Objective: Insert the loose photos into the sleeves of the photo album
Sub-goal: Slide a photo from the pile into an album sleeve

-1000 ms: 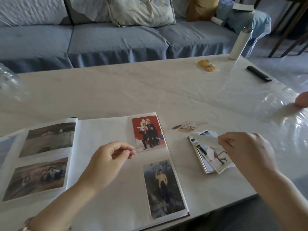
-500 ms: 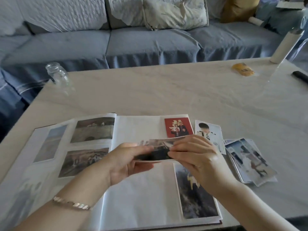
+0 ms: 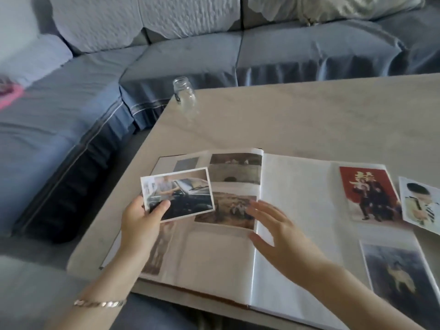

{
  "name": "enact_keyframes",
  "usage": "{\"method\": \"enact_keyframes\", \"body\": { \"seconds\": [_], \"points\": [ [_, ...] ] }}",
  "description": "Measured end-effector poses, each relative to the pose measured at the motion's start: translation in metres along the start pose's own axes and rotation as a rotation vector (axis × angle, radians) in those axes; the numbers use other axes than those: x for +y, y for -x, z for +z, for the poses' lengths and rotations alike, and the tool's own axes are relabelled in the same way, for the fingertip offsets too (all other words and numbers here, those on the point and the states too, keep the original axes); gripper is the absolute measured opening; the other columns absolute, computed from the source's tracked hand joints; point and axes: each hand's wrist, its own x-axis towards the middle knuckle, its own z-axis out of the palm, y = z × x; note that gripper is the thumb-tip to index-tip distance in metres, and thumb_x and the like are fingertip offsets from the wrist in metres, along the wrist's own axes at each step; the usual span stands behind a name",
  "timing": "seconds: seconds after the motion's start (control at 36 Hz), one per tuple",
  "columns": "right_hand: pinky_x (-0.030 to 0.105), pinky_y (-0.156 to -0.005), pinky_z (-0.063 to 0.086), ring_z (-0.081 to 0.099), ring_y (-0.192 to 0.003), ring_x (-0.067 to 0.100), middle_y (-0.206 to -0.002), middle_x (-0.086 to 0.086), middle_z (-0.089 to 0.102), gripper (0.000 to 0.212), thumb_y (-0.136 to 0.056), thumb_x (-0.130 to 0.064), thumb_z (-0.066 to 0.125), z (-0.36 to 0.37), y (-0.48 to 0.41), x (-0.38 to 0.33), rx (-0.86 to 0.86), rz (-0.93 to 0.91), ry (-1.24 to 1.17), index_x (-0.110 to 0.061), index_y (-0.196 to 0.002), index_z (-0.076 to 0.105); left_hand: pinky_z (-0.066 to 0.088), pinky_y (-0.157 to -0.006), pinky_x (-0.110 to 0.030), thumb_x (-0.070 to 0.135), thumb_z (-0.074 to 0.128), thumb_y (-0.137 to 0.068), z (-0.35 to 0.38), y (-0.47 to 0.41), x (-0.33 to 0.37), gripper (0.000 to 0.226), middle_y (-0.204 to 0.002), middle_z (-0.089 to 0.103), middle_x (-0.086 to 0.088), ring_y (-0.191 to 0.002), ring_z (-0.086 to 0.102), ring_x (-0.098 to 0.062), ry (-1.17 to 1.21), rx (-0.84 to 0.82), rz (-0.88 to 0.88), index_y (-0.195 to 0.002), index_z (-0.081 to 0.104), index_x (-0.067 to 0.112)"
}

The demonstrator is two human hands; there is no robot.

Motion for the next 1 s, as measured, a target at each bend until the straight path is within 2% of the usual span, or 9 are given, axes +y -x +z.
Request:
{"method": "enact_keyframes", "body": {
  "seconds": [0.06,0.28,0.39,0.5,0.58,0.69,0.78,0.92,1.0],
  "points": [
    [0.006,-0.107,-0.006,-0.005,-0.131,-0.012,-0.152,-0.019,0.012,0.055,-0.096,-0.041,0.042,0.009,-0.007,-0.008,-0.047,-0.032,0.043,-0.032,-0.147,0.021,0.047,-0.064,-0.025,0.005,0.064,-0.086,-0.016,-0.005,-0.010,0.011,-0.087,0.069,-0.004,-0.081,0.065,-0.017,-0.047,0.016,0.000,-0.097,0.065,0.007],
    [0.009,-0.091,-0.028,-0.034,-0.124,-0.004,-0.152,-0.020,-0.016,0.060,-0.095,-0.057,0.016,0.028,-0.013,-0.018,-0.129,0.008,0.245,-0.034,-0.149,0.005,0.047,-0.061,-0.025,0.005,0.066,-0.084,-0.040,-0.010,-0.041,0.006,-0.079,0.067,0.000,-0.076,0.064,-0.016,-0.171,0.038,-0.030,-0.088,0.066,0.009],
    [0.010,-0.095,-0.024,-0.036,-0.121,-0.010,-0.143,-0.026,-0.018,0.111,-0.053,-0.080,-0.032,0.029,-0.012,-0.013,-0.137,0.018,0.275,-0.037,-0.148,0.008,0.041,-0.056,-0.015,0.008,0.065,-0.086,-0.045,-0.012,-0.045,0.007,-0.082,0.064,0.001,-0.075,0.060,-0.007,-0.150,0.134,-0.009,-0.093,0.063,0.010],
    [0.010,-0.096,-0.023,-0.031,-0.126,-0.007,-0.145,-0.025,-0.015,0.100,-0.061,-0.078,-0.016,0.029,-0.012,-0.016,-0.129,0.014,0.277,-0.037,-0.147,0.011,0.038,-0.052,-0.005,0.008,0.064,-0.086,-0.051,-0.011,-0.046,0.006,-0.079,0.062,0.007,-0.071,0.056,0.000,-0.150,0.137,0.017,-0.089,0.061,0.013],
    [0.010,-0.099,-0.021,-0.026,-0.131,-0.006,-0.147,-0.024,-0.010,0.092,-0.066,-0.074,-0.008,0.028,-0.013,-0.016,-0.133,0.021,0.275,-0.036,-0.147,0.013,0.041,-0.056,-0.010,0.007,0.066,-0.084,-0.057,-0.007,-0.048,0.012,-0.078,0.063,0.011,-0.072,0.058,-0.001,-0.189,0.042,0.022,-0.086,0.062,0.017],
    [0.012,-0.102,-0.017,-0.024,-0.133,-0.005,-0.146,-0.025,-0.010,0.094,-0.065,-0.080,-0.007,0.030,-0.013,-0.015,-0.133,0.029,0.247,-0.037,-0.146,0.014,0.050,-0.061,-0.024,0.008,0.071,-0.080,-0.067,-0.004,-0.052,0.020,-0.076,0.068,0.004,-0.072,0.064,-0.009,-0.270,-0.086,-0.012,-0.077,0.062,0.026],
    [0.015,-0.104,-0.016,-0.024,-0.133,-0.005,-0.145,-0.026,-0.011,0.087,-0.066,-0.071,-0.006,0.030,-0.013,-0.016,-0.131,0.038,0.244,-0.039,-0.145,0.012,0.046,-0.055,-0.018,0.009,0.072,-0.079,-0.071,-0.001,-0.053,0.019,-0.074,0.069,0.005,-0.070,0.065,-0.008,-0.278,-0.170,-0.083,-0.078,0.063,0.025],
    [0.021,-0.108,-0.012,-0.025,-0.132,-0.004,-0.143,-0.027,-0.015,0.099,-0.055,-0.084,-0.022,0.031,-0.012,-0.015,-0.152,0.052,0.261,-0.043,-0.141,0.003,0.051,-0.070,-0.026,0.012,0.074,-0.078,-0.077,-0.001,-0.053,0.017,-0.083,0.071,0.003,-0.081,0.066,-0.013,-0.329,-0.348,-0.216,-0.085,0.065,0.024],
    [0.018,-0.104,-0.016,-0.025,-0.131,-0.006,-0.141,-0.028,-0.014,0.086,-0.066,-0.079,-0.017,0.031,-0.013,-0.014,-0.142,0.031,0.260,-0.043,-0.141,0.005,0.050,-0.065,-0.018,0.008,0.069,-0.083,-0.077,0.000,-0.051,0.022,-0.090,0.070,0.007,-0.088,0.065,-0.011,-0.312,-0.471,-0.227,-0.091,0.063,0.027]
  ]
}}
